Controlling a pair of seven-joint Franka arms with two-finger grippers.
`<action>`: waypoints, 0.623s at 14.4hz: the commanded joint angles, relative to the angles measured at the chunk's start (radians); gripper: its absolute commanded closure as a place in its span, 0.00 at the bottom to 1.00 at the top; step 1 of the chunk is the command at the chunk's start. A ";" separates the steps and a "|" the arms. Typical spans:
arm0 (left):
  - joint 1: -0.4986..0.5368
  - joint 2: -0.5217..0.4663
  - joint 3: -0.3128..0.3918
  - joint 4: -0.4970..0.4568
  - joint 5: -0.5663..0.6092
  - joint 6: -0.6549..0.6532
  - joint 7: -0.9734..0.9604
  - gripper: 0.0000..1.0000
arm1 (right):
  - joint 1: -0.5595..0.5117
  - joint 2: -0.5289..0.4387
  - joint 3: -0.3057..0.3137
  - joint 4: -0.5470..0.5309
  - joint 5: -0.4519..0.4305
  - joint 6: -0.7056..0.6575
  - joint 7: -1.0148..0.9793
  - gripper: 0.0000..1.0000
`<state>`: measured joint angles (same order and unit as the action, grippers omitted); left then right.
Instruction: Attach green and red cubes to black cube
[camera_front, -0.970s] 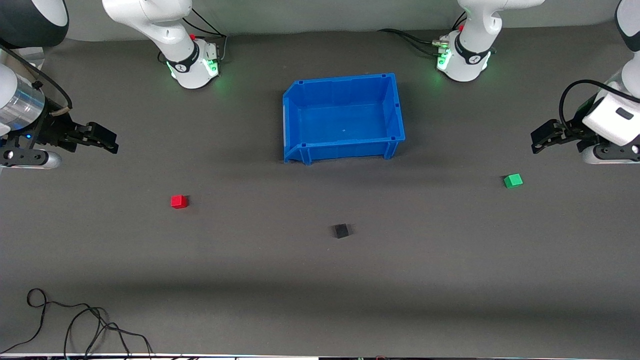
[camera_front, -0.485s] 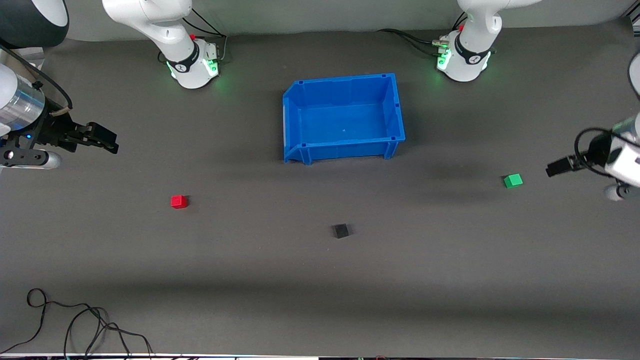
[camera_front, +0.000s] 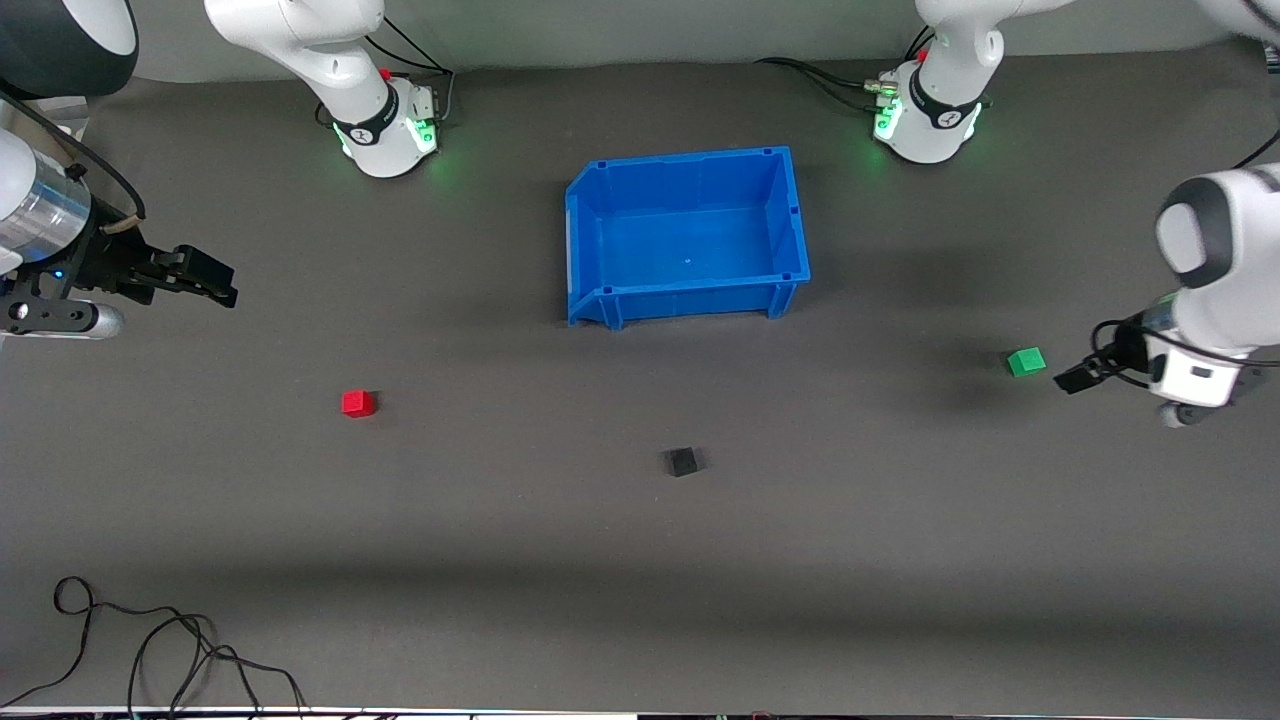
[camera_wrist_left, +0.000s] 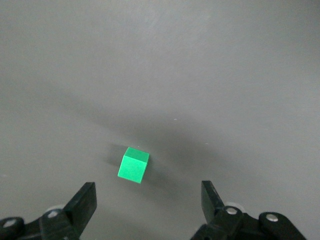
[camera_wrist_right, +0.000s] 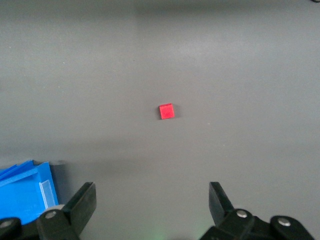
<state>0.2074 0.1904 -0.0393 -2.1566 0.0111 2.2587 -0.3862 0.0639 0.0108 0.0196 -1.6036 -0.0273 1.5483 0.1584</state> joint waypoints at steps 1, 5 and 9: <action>0.024 0.043 -0.008 -0.054 -0.005 0.070 -0.013 0.06 | -0.006 -0.003 0.000 -0.028 0.009 -0.002 0.007 0.00; 0.055 0.122 -0.010 -0.104 -0.003 0.232 -0.005 0.08 | -0.006 -0.003 -0.003 -0.200 0.012 0.137 0.000 0.00; 0.050 0.146 -0.008 -0.134 0.001 0.272 0.009 0.10 | -0.007 0.027 -0.007 -0.332 0.012 0.281 -0.005 0.00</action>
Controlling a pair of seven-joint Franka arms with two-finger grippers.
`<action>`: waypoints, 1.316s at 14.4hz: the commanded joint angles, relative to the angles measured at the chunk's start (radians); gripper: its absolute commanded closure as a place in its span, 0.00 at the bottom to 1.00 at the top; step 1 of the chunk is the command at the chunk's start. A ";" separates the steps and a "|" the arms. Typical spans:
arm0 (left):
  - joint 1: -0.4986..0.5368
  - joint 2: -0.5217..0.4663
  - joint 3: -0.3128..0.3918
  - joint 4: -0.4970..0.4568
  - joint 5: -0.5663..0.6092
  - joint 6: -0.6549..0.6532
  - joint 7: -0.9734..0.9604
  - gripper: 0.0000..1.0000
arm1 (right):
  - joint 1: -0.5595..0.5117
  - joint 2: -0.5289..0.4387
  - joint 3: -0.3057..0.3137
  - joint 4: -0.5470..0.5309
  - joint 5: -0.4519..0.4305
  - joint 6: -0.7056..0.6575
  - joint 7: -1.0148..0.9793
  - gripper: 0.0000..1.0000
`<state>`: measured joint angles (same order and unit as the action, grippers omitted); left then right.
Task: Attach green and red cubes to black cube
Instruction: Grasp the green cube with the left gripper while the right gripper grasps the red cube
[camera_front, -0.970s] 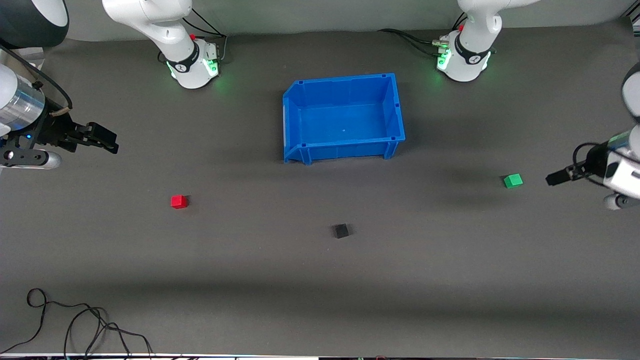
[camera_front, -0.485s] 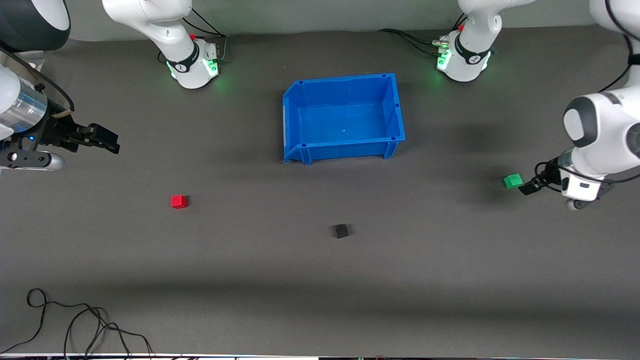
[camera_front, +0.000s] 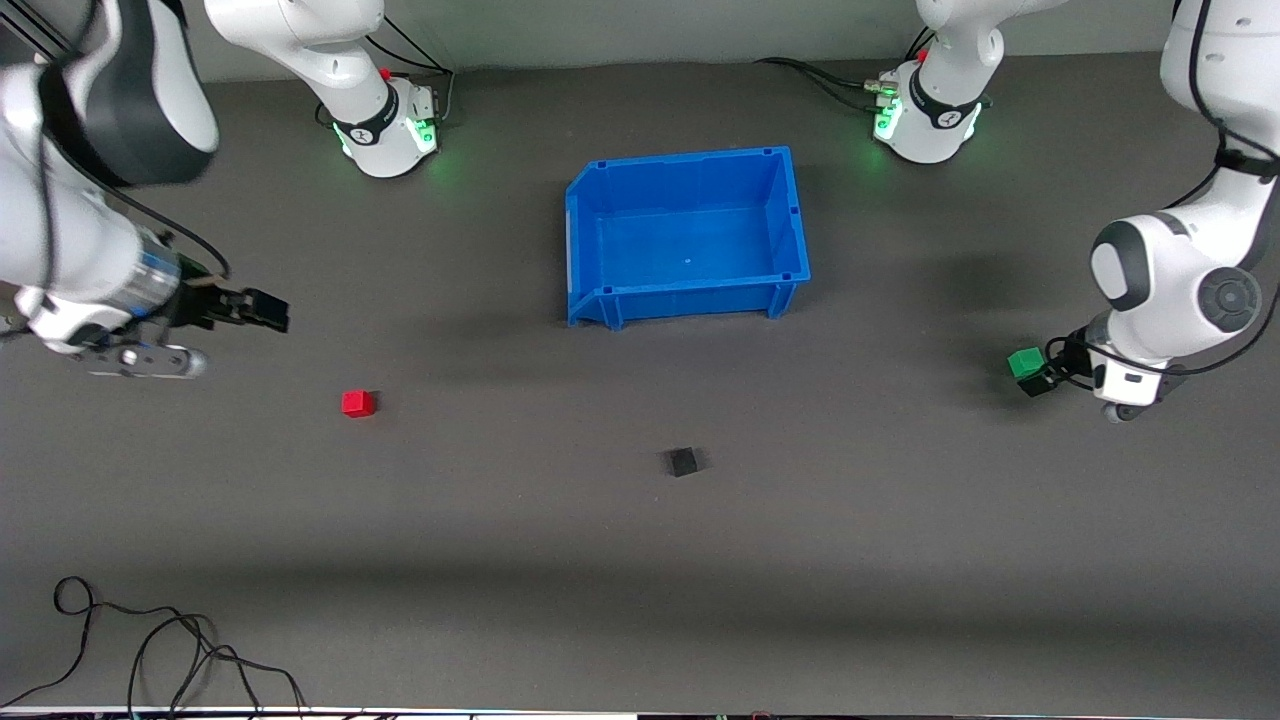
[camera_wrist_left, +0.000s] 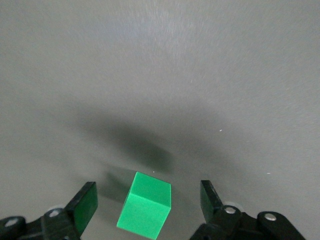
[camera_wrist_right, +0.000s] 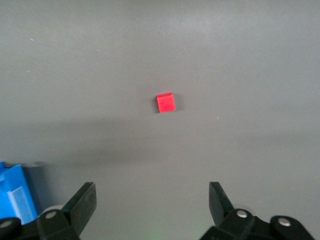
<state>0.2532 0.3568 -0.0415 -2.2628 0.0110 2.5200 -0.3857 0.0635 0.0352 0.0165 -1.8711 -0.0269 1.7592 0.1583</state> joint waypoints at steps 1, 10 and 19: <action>0.006 -0.024 -0.006 -0.030 0.001 0.008 0.011 0.14 | -0.010 0.018 -0.004 -0.088 0.012 0.113 -0.013 0.00; 0.047 -0.022 -0.008 -0.017 0.006 -0.059 0.156 0.79 | -0.013 0.212 -0.036 -0.330 0.010 0.603 -0.082 0.00; -0.060 0.072 -0.024 0.389 -0.066 -0.438 -0.363 1.00 | -0.034 0.390 -0.036 -0.327 0.010 0.826 -0.131 0.00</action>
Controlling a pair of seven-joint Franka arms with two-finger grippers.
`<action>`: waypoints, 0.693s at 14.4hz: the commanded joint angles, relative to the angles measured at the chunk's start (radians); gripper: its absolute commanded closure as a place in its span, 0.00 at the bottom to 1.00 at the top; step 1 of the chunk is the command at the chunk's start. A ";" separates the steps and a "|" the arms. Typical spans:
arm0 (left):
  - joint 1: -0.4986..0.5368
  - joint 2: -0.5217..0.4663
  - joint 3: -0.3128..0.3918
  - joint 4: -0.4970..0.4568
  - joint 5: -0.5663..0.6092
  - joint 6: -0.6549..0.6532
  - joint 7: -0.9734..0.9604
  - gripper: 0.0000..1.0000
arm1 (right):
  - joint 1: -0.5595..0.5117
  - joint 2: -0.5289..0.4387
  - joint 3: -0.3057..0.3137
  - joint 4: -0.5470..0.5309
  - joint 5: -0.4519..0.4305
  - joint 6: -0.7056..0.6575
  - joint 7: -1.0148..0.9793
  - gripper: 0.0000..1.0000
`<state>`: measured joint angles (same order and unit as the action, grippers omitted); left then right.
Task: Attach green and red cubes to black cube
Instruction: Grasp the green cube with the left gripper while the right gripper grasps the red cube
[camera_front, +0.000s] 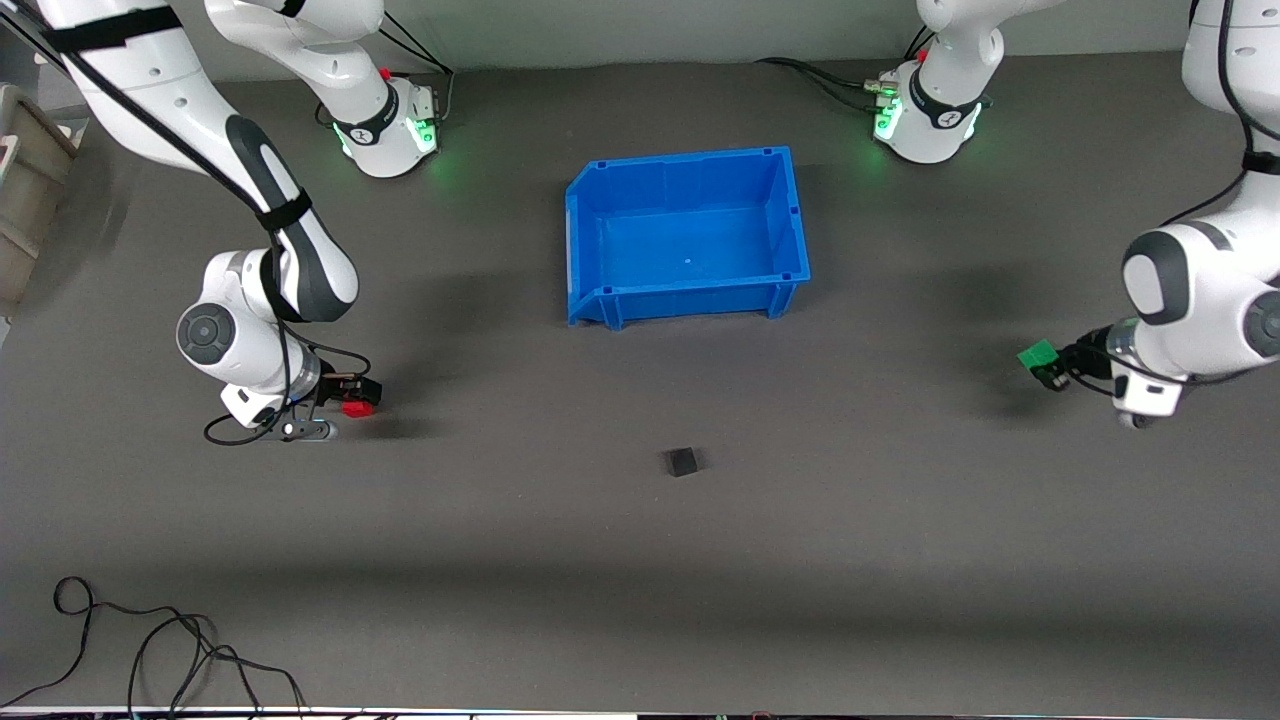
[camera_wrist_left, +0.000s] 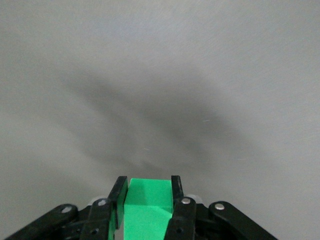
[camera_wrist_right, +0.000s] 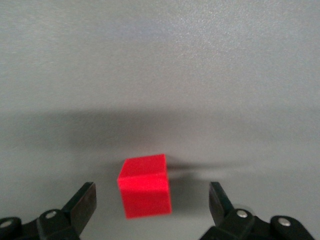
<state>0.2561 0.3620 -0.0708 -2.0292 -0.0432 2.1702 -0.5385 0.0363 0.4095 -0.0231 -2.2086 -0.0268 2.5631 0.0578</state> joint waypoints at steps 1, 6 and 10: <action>-0.090 0.084 0.005 0.205 -0.012 -0.089 -0.348 1.00 | -0.007 0.021 0.003 0.012 0.010 0.022 -0.030 0.00; -0.241 0.264 -0.004 0.435 -0.014 -0.078 -0.838 1.00 | -0.004 0.041 0.008 0.018 0.011 0.040 -0.029 0.00; -0.307 0.314 -0.029 0.515 -0.055 -0.052 -1.011 1.00 | 0.000 0.068 0.011 0.032 0.011 0.051 -0.029 0.01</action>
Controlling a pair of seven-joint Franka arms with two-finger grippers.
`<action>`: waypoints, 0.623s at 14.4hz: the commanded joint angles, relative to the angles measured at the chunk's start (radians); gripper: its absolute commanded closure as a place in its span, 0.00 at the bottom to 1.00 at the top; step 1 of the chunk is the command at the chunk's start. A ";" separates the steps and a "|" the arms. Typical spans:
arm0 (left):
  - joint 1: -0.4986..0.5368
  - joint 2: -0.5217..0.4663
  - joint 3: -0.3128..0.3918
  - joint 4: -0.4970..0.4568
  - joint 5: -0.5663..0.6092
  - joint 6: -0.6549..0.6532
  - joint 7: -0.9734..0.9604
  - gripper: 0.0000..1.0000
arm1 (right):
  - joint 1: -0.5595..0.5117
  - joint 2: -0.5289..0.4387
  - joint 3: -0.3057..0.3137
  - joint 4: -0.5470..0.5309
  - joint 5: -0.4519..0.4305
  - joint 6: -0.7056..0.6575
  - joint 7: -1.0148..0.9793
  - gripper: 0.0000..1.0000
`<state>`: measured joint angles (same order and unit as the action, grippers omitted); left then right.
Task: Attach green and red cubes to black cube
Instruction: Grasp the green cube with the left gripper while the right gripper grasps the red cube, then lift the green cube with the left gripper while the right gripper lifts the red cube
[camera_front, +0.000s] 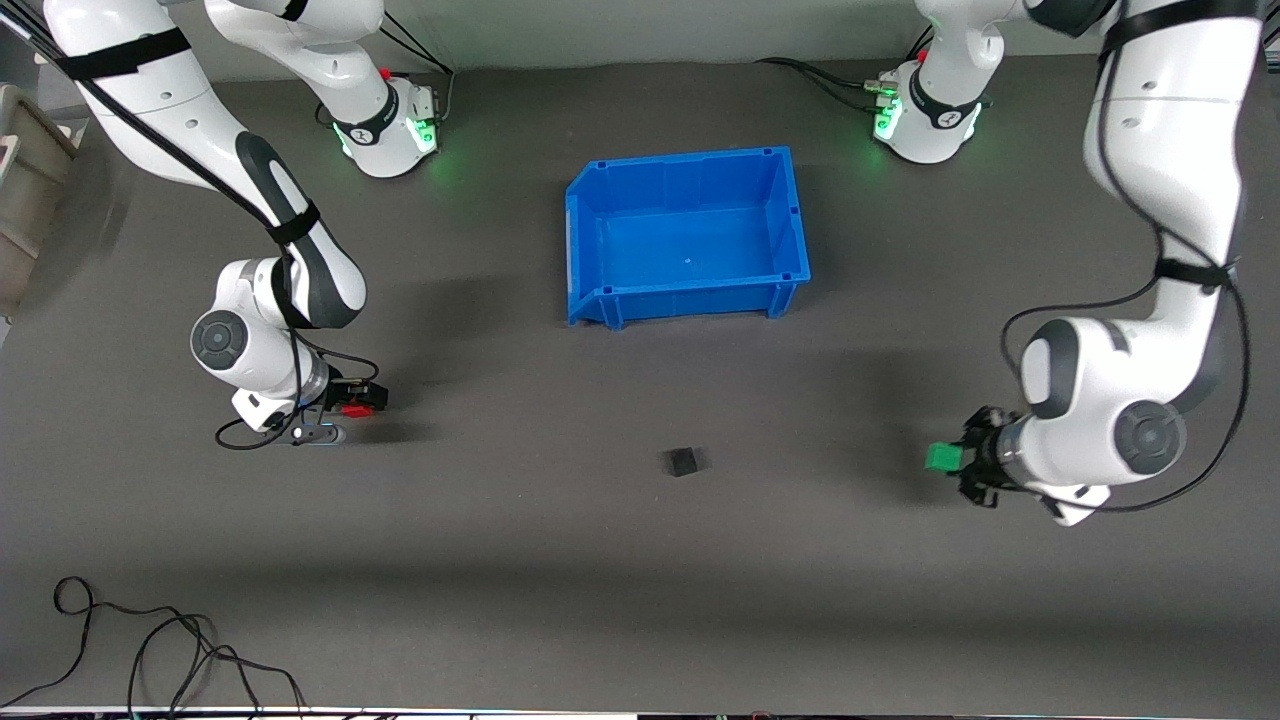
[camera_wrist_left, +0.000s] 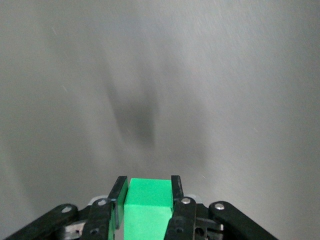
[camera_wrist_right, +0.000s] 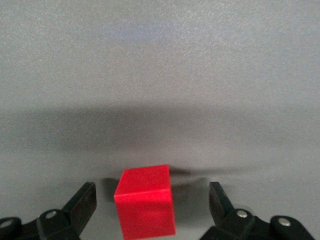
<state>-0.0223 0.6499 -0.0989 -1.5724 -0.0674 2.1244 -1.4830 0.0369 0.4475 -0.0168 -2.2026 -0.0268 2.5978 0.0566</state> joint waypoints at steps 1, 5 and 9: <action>-0.042 0.024 -0.002 0.058 -0.054 -0.001 -0.086 1.00 | 0.000 0.030 0.005 0.027 0.011 0.016 -0.027 0.02; -0.099 0.025 -0.001 0.045 -0.118 0.081 -0.247 1.00 | 0.000 0.030 0.005 0.030 0.011 0.016 -0.027 0.09; -0.107 0.020 -0.001 0.005 -0.109 0.078 -0.362 1.00 | 0.000 0.031 0.005 0.038 0.013 0.016 -0.026 0.13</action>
<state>-0.1140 0.6734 -0.1108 -1.5389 -0.1733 2.1977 -1.7887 0.0381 0.4641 -0.0159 -2.1847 -0.0268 2.6088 0.0558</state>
